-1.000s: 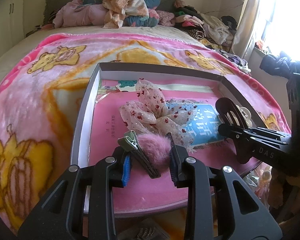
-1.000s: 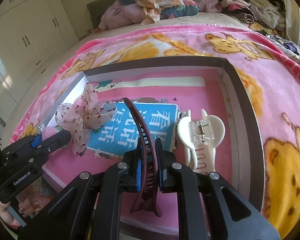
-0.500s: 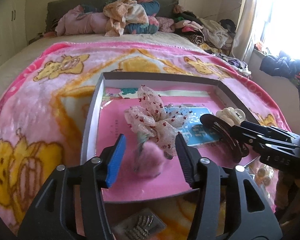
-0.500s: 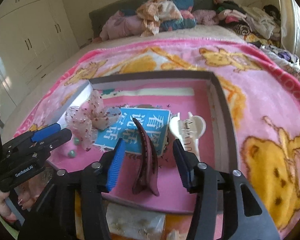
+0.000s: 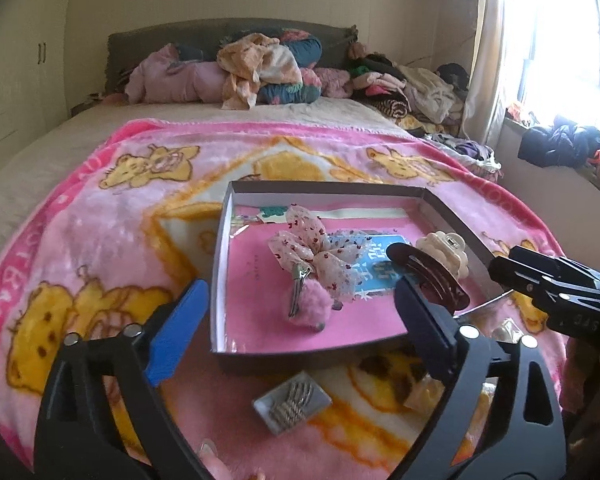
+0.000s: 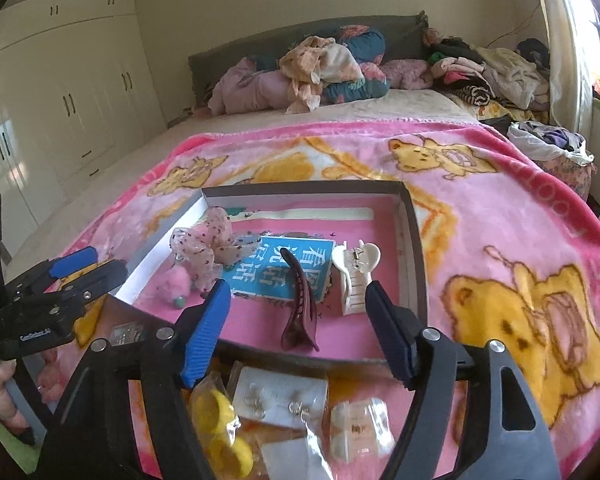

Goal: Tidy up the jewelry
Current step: 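Move both tools back over the remaining items beside the box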

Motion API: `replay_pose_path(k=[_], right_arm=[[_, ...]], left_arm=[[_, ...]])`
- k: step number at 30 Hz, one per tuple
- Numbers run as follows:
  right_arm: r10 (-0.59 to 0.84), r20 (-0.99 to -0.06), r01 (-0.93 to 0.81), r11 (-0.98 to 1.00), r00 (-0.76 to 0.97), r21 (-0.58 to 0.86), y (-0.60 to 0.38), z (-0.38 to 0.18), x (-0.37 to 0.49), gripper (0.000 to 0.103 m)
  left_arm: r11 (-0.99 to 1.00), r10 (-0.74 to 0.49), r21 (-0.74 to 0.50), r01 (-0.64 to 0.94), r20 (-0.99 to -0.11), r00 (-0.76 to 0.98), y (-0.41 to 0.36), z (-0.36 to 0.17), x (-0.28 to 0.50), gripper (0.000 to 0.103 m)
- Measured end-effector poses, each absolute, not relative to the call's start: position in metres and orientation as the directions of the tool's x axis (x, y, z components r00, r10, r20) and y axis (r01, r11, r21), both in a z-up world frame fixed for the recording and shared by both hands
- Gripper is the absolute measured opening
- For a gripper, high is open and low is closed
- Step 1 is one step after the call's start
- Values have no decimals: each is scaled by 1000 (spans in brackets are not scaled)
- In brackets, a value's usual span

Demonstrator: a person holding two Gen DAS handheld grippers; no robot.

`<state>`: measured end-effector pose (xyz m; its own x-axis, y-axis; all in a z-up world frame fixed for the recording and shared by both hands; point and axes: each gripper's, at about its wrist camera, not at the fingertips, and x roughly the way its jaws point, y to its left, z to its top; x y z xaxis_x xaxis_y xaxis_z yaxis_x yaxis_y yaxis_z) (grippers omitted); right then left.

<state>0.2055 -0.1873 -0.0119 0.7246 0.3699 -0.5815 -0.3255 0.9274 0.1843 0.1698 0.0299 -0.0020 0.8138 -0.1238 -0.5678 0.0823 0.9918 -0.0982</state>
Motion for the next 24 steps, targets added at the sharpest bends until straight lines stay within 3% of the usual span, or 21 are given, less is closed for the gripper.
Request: replay_pose_path(k=[8,24], right_arm=[[342,-561,-316,937,754,146,-191,-8,182,77],[320,-579,-348,935,750,67,-192,-24,139,78]], left_arm=[[988,-144,-122,92,-551,822,37,2,147,91],[987,-151,-136,90,-548,822,52,-5,115,91]])
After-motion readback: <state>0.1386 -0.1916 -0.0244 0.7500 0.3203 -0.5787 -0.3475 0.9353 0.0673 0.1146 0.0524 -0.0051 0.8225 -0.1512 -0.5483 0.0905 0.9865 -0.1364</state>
